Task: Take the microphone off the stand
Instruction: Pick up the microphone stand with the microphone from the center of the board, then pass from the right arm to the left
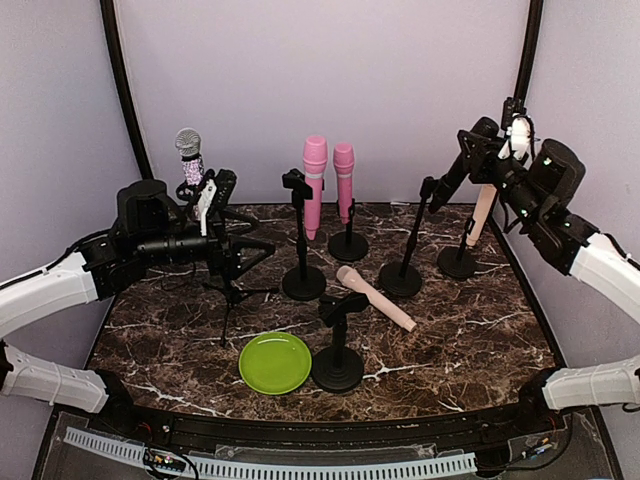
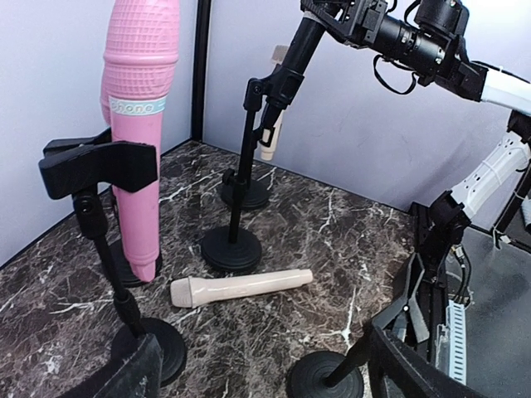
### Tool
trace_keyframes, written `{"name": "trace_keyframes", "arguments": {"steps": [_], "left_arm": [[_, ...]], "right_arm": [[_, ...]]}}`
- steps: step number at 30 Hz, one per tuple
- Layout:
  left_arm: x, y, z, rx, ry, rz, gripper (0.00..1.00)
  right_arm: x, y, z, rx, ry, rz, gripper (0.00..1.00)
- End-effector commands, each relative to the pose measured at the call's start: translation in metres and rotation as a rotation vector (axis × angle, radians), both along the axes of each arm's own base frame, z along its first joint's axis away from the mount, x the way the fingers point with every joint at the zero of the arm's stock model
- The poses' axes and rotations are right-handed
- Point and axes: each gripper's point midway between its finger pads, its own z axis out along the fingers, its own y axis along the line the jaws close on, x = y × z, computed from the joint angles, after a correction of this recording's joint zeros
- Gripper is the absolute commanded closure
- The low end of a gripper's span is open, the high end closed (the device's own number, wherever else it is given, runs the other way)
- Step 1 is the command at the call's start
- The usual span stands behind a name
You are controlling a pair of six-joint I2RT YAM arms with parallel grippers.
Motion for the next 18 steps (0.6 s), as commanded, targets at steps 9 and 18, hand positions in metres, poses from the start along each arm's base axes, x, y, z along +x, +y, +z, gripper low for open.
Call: {"name": "trace_keyframes", "arguments": {"steps": [9, 18], "left_arm": [[-0.02, -0.033, 0.019, -0.072, -0.025, -0.099, 0.12], [-0.018, -0.064, 0.03, -0.135, -0.045, -0.084, 0.12]], "right_arm": [[-0.065, -0.016, 0.082, 0.198, -0.268, 0.114, 1.0], [-0.084, -0.011, 0.113, 0.277, -0.336, 0.219, 1.0]]}}
